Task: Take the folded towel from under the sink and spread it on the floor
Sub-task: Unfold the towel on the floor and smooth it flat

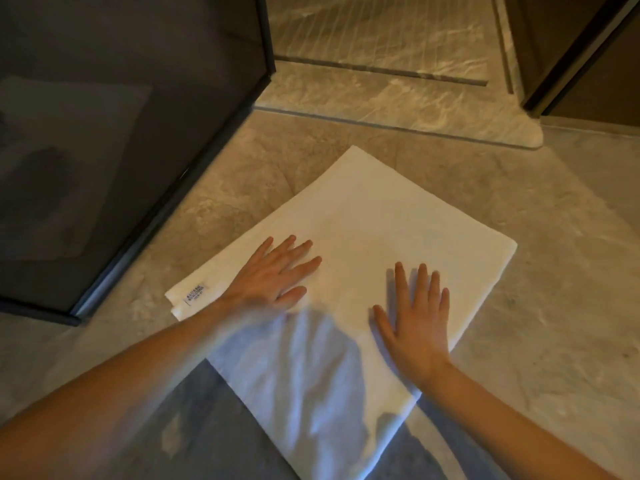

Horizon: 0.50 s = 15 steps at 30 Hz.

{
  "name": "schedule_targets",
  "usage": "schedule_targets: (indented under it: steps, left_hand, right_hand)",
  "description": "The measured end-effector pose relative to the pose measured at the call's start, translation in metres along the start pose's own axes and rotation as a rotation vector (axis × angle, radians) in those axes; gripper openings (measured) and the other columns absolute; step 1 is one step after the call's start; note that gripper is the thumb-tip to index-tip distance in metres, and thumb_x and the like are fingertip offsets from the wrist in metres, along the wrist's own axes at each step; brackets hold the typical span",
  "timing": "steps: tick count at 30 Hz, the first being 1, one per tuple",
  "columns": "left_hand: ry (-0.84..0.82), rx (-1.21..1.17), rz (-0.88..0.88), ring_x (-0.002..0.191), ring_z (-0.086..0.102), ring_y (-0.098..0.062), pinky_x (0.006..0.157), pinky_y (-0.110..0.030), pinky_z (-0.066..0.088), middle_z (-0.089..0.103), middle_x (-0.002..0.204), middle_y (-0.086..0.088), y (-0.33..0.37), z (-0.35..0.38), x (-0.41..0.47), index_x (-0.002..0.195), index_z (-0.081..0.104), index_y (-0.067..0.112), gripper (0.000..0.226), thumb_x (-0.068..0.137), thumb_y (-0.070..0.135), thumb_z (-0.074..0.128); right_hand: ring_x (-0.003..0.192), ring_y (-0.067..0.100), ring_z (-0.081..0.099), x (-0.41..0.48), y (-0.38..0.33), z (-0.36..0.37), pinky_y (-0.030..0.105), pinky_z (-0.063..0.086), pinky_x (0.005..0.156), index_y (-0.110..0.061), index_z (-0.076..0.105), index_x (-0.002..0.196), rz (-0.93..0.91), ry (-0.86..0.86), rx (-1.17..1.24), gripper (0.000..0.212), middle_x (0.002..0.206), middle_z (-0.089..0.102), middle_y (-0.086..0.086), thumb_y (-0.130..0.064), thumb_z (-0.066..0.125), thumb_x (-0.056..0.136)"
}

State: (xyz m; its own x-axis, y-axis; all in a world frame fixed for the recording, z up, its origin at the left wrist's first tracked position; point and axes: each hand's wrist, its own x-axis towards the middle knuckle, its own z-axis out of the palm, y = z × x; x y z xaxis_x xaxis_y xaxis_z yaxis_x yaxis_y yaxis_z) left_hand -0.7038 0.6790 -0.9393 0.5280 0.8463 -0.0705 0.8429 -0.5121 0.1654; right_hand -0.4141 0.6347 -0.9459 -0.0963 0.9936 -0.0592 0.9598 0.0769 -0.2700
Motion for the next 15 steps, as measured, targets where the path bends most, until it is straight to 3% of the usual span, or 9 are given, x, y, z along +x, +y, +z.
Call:
schedule_targets:
  steps: [5,15]
  left_hand:
    - [-0.082,0.055,0.065,0.147,-0.013,-0.013,0.118,-0.04,-0.007,-0.003,0.162,0.011,-0.02,0.014,0.025,0.152,0.005,0.041,0.056,0.1,0.051,0.022]
    - [0.118,-0.063,-0.121,0.149,0.009,-0.02,0.118,-0.048,0.01,0.018,0.161,0.004,0.006,0.034,0.017,0.151,0.024,0.033,0.055,0.099,0.047,0.032]
  right_hand:
    - [0.146,0.044,-0.002,-0.027,-0.009,0.027,0.058,0.007,0.117,-0.014,0.006,0.155,0.035,-0.091,-0.117,0.08,0.158,0.005,0.026,-0.065,0.01,0.092]
    - [0.148,0.034,-0.008,0.023,0.042,0.019,0.05,-0.002,0.117,-0.023,-0.003,0.154,-0.227,-0.124,-0.189,0.079,0.161,-0.001,0.018,-0.068,0.017,0.092]
